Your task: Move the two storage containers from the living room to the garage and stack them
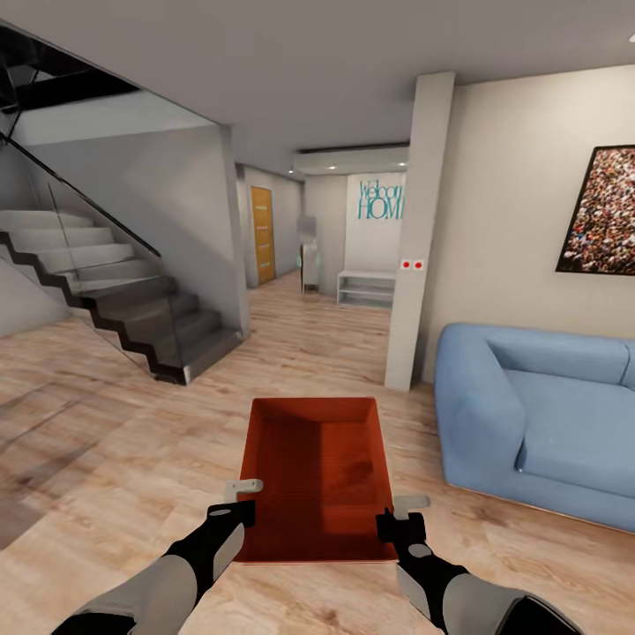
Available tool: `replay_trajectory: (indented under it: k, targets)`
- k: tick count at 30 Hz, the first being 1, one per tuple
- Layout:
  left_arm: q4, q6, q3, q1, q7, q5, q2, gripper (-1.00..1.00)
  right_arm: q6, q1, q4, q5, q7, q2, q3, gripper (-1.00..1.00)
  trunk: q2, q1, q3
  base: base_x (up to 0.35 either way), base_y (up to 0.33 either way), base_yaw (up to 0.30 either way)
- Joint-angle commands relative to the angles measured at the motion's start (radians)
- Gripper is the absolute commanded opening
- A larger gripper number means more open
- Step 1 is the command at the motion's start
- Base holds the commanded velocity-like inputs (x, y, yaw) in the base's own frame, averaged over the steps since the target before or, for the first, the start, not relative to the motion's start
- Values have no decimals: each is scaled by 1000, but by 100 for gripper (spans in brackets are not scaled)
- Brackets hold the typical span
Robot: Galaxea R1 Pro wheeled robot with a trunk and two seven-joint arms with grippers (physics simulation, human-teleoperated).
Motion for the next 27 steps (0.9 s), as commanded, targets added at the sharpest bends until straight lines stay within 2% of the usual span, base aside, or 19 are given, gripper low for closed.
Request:
replay_trajectory:
  k: [1,27]
  targets:
    - [-5,7,37,-1,8,42,10,-100,-2,0,-1,-3,-3,-1,-22,-100,-1,1,-1,322,0,0]
    - [-5,7,37,-1,8,42,10,-100,-3,0,-1,-3,-3,-1,-22,-100,-1,1,-1,322,0,0]
